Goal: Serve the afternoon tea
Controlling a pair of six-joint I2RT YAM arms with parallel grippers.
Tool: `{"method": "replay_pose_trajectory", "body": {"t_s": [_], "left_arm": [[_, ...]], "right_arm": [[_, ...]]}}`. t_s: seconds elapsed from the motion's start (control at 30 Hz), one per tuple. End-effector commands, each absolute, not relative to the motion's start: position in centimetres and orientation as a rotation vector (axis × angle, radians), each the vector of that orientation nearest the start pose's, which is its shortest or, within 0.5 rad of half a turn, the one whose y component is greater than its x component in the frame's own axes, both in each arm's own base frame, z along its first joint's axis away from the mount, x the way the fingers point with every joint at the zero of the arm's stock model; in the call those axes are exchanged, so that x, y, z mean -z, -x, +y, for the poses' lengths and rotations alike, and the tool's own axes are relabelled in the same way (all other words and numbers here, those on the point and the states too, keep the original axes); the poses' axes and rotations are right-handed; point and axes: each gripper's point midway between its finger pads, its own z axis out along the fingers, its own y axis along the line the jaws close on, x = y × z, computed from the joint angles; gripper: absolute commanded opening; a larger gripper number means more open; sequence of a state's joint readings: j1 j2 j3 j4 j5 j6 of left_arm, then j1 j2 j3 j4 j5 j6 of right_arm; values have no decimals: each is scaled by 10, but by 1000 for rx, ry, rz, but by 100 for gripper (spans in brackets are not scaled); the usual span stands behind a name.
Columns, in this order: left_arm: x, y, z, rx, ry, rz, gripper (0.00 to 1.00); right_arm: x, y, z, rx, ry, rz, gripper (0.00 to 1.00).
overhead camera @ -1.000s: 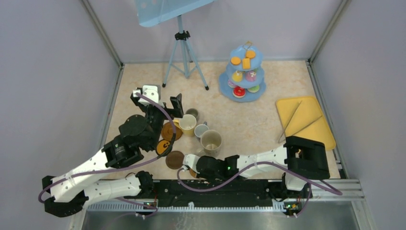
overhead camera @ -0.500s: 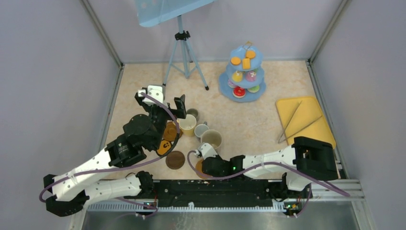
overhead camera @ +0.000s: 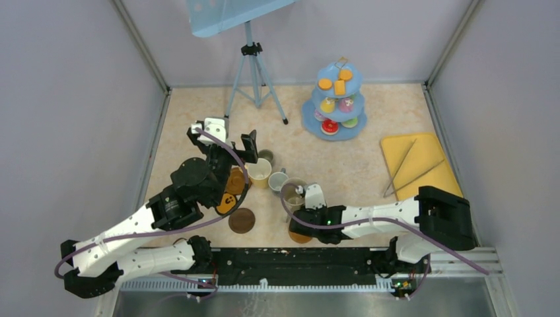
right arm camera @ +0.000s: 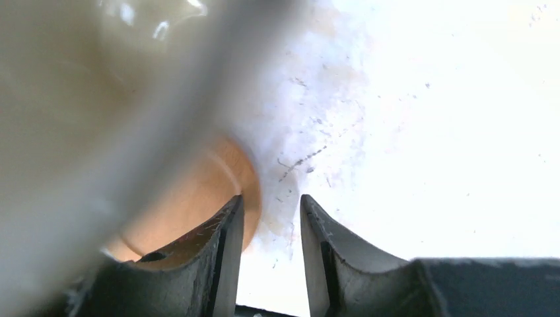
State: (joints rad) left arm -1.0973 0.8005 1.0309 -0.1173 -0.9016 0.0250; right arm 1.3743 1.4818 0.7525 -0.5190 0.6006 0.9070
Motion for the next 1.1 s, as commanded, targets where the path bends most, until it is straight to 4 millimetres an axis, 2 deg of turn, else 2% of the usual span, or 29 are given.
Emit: {"method": "replay_pose_trajectory", "body": {"t_s": [0.0,0.2,0.37,0.5,0.67,0.73,0.8,0.87,1.0,1.07], "left_arm": [[-404,-235,-157,234,-84,1470,99],[-406,-235,-158,236,-91,1463,99],[-407,-234,-158,244,-95,1459,99],[-407,-234,-159,251,-99,1458,99],[-406,-233,-161,269,-101,1460,99],[-405,-233,-163,271,-107,1461,99],[-406,-233,-164,280,-106,1463,99],[-403,-232,-165,293,-105,1467,99],[-398,-232,-167,303,-109,1463,99],[-398,-233,-170,301,-120,1460,99]], "right_arm": [[-13,-126,184,249,355,2489,37],[-12,-148,152,315,96,2479,37],[-18,-179,122,388,-88,2430,38],[-25,-214,109,377,-175,2371,38],[-29,-253,105,313,-228,2353,38],[-41,-264,107,325,-210,2351,40],[-56,-265,108,325,-182,2364,43],[-68,-255,107,297,-183,2389,50],[-66,-224,108,129,-241,2451,52],[-62,-222,120,-9,-271,2433,52]]}}
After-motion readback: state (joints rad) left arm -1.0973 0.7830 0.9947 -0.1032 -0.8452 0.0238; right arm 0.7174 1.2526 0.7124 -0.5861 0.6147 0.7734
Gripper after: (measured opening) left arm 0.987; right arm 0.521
